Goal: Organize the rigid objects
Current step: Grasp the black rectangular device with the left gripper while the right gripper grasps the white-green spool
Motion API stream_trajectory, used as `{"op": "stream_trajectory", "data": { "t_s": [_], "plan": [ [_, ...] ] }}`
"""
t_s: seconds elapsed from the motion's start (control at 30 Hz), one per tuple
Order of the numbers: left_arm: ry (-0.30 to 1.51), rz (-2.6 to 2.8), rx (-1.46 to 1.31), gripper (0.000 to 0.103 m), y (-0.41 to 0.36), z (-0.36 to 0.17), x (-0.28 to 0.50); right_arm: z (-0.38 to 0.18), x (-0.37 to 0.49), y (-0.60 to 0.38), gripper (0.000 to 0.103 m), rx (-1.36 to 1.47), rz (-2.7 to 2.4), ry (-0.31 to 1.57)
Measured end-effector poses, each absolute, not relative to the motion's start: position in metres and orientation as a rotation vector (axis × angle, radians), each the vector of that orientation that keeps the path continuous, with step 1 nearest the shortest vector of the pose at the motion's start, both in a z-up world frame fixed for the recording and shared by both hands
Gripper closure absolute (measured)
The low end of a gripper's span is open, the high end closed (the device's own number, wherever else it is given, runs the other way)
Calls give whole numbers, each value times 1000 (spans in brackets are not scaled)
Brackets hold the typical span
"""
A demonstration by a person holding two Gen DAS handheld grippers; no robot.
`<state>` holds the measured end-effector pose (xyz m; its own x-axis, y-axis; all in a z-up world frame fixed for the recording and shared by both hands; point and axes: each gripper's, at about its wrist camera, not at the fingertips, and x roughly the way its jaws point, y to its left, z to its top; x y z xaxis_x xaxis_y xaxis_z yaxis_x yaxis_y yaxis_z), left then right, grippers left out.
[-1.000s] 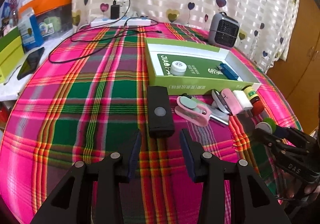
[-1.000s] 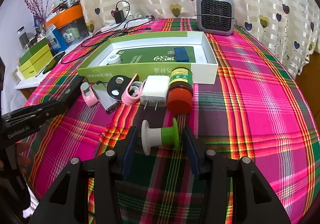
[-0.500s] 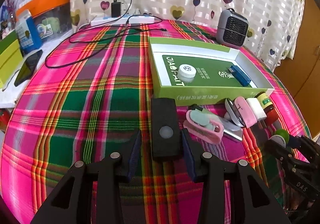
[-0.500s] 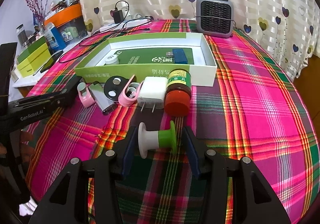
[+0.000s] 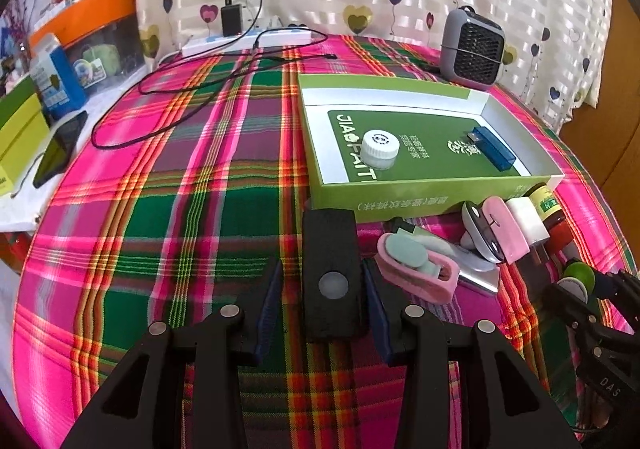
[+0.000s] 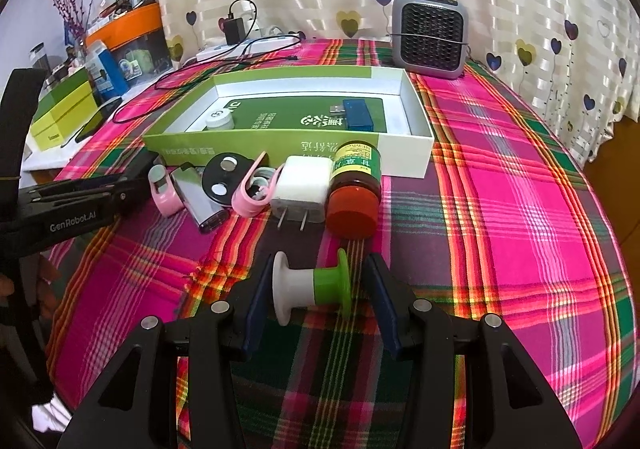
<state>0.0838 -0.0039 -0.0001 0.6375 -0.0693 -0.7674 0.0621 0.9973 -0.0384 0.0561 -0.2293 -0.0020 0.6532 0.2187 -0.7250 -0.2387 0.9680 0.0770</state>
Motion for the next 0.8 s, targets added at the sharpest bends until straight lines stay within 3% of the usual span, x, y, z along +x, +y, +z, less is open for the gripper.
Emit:
{"op": "stream_trajectory", "data": {
  "t_s": [0.37,0.67,0.8],
  "plan": [
    [875,-77,-17,66,-3,0,83,-2,56,-229,56,-23,262,817],
    [872,-66,-17,77,-1,1,82,-1,56,-234,66,-12,251,813],
    [873,-65,-17,77,-2,0,82,-1,56,-237,70,-4,249,812]
  ]
}}
